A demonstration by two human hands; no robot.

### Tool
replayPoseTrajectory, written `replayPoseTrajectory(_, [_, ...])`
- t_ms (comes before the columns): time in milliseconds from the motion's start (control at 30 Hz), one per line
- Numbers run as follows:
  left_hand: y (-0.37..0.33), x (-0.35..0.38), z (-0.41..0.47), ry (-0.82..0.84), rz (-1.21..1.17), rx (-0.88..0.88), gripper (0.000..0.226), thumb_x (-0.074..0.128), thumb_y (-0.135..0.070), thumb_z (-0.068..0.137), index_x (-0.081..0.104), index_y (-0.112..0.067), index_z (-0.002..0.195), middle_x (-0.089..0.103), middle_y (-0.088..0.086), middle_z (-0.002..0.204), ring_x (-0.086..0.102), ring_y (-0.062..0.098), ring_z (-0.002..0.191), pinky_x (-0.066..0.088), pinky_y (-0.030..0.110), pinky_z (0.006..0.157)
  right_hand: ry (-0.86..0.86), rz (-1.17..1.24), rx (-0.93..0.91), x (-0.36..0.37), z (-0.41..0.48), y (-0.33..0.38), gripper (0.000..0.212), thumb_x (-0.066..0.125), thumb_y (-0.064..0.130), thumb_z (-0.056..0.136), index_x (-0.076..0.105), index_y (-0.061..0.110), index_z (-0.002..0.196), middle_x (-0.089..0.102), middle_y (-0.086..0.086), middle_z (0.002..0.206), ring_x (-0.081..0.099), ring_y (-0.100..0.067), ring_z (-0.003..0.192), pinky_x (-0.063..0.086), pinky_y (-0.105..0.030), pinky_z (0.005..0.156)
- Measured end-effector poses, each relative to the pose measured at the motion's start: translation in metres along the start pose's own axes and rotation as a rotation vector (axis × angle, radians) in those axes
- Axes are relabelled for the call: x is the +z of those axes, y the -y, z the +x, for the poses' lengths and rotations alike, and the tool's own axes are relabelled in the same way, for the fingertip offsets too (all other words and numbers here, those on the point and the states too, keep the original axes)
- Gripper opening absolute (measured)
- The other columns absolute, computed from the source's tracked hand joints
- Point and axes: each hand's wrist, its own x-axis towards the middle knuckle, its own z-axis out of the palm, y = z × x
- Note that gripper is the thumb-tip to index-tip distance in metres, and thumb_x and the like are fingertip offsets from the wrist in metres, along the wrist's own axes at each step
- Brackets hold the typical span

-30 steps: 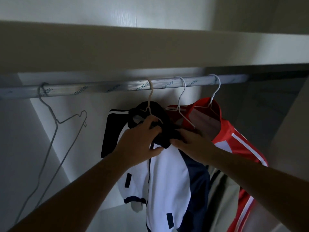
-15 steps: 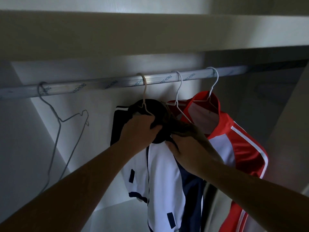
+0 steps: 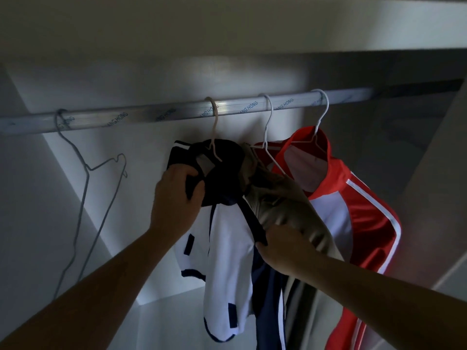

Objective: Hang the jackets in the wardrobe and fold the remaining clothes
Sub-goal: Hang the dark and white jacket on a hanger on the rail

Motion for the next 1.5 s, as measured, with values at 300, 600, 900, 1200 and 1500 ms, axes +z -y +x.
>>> replayPoseTrajectory(300, [-0.031,0.011,-0.023,0.028,-0.049,-0.21,0.043,0.063,-0.03,0.081,0.052,-0.007,0.117,0.054,0.002,0.104,0.054,0.024,0.098,0.045,0.051,0.092,0.441,0.913,0.07,0.017,-0.01,-0.009,0.074,0.071,0.035,0.084,0.032,0.026,0.146,0.046,0.005,0.139,0.054,0.0,0.099,0.052,-0.018,0.077])
replayPoseTrajectory(600, [-0.028,0.009,0.022,0.584,-0.222,-0.421,0.021,0.07,-0.03,0.085,0.064,-0.01,0.081,0.061,0.003,0.078,0.06,0.017,0.079,0.048,0.024,0.067,0.643,1.237,0.1,0.02,0.0,-0.003,0.108,0.079,0.045,0.061,0.021,0.022,0.15,0.021,-0.004,0.157,0.034,-0.022,0.136,0.041,-0.038,0.1])
replayPoseTrajectory(900, [-0.022,0.0,0.04,0.698,-0.265,-0.348,0.019,0.079,-0.024,0.076,0.066,-0.013,0.085,0.065,-0.003,0.078,0.062,-0.003,0.065,0.052,0.015,0.063,0.792,1.094,0.09,0.019,0.004,-0.004,0.049,0.052,0.013,0.098,0.033,0.011,0.143,0.038,-0.006,0.148,0.038,-0.027,0.137,0.036,-0.04,0.11])
replayPoseTrajectory(1200, [-0.038,-0.01,0.052,0.766,-0.14,-0.335,0.016,0.077,-0.025,0.078,0.066,-0.016,0.083,0.065,0.001,0.08,0.063,0.007,0.073,0.047,0.014,0.06,0.293,0.645,-0.007,-0.019,-0.015,0.002,0.028,0.068,0.014,0.082,0.052,0.018,0.06,0.054,0.004,0.065,0.06,-0.01,0.067,0.049,-0.008,0.064])
replayPoseTrajectory(1500, [-0.08,0.03,0.069,0.733,-0.229,-0.625,0.058,0.071,-0.018,0.084,0.048,0.0,0.134,0.055,0.017,0.129,0.053,0.029,0.117,0.044,0.038,0.103,-0.29,-0.084,-0.088,-0.028,-0.054,-0.001,0.006,0.05,0.014,0.094,0.054,0.018,0.096,0.06,0.002,0.087,0.065,-0.015,0.081,0.048,-0.021,0.066])
